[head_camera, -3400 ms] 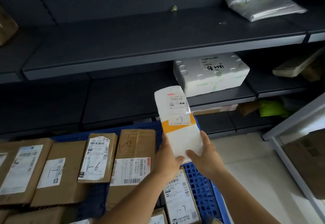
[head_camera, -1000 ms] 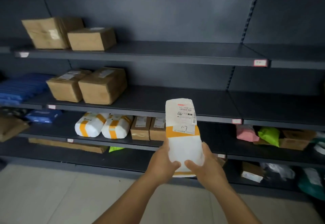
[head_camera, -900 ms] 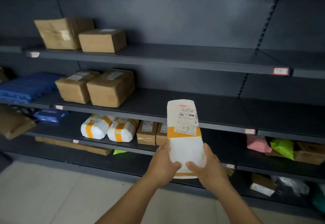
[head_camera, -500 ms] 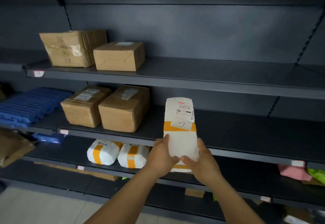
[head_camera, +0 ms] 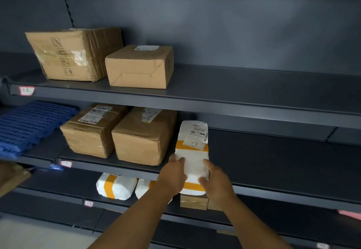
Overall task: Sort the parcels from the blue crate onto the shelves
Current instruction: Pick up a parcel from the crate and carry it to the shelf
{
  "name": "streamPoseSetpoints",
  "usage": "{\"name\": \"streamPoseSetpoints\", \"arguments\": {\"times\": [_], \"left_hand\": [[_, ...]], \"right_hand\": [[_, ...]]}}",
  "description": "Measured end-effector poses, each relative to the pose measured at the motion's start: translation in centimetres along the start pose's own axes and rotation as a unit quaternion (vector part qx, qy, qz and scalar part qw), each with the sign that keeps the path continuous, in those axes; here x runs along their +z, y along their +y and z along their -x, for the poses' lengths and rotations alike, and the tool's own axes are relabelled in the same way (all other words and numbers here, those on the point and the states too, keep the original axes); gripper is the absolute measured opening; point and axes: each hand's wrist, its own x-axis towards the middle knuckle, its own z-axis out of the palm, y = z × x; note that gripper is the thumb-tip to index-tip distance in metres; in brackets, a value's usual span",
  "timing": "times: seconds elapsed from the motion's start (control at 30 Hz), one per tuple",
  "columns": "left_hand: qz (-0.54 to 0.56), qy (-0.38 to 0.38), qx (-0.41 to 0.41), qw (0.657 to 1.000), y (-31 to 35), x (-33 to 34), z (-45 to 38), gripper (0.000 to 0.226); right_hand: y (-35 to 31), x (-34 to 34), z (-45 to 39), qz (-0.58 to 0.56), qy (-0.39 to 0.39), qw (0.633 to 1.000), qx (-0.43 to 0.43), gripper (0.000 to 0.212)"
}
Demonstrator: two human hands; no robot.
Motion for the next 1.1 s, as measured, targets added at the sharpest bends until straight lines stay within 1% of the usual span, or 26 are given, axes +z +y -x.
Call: {"name": "streamPoseSetpoints", "arguments": {"times": [0.23, 0.33, 0.53, 0.63, 0.73, 0.83, 0.93, 1.1], "left_hand": [[-0.099, 0.033, 0.036, 0.994, -0.4, -0.3, -5.5, 0.054], [-0.120, 0.035, 0.033, 0.992, -0.5, -0.5, -7.1, 0.056], [-0.153, 0.035, 0.035, 0.987, -0.5, -0.5, -7.9, 0.068], [-0.173, 0.034, 0.043, 0.983, 0.0, -0.4, -6.9, 0.075], [-0.184, 0.038, 0.071, 0.980, 1.0, 0.0, -5.1, 0.078], [-0.174, 0.044, 0.099, 0.979, 2.2, 0.8, -3.2, 0.077], [-0.141, 0.046, 0.129, 0.981, 4.0, 1.7, -1.3, 0.073], [-0.119, 0.034, 0.182, 0.975, 7.0, 3.7, 2.0, 0.071]], "right_hand": [[-0.6, -0.6, -4.9, 0.025, 0.000, 1.000, -0.016, 0.059], [-0.8, -1.0, -6.5, 0.027, -0.001, 1.000, -0.014, 0.059], [-0.9, -1.3, -7.4, 0.058, -0.013, 0.998, -0.023, 0.063], [-0.4, -1.4, -6.3, 0.078, -0.013, 0.996, -0.031, 0.076], [0.4, -1.6, -4.5, 0.131, 0.009, 0.990, -0.041, 0.085], [1.2, -2.1, -2.1, 0.170, 0.016, 0.985, -0.033, 0.087], [2.2, -2.9, 0.9, 0.194, 0.020, 0.981, -0.014, 0.087], [5.0, -4.2, 6.1, 0.187, 0.043, 0.981, 0.035, 0.082]]}}
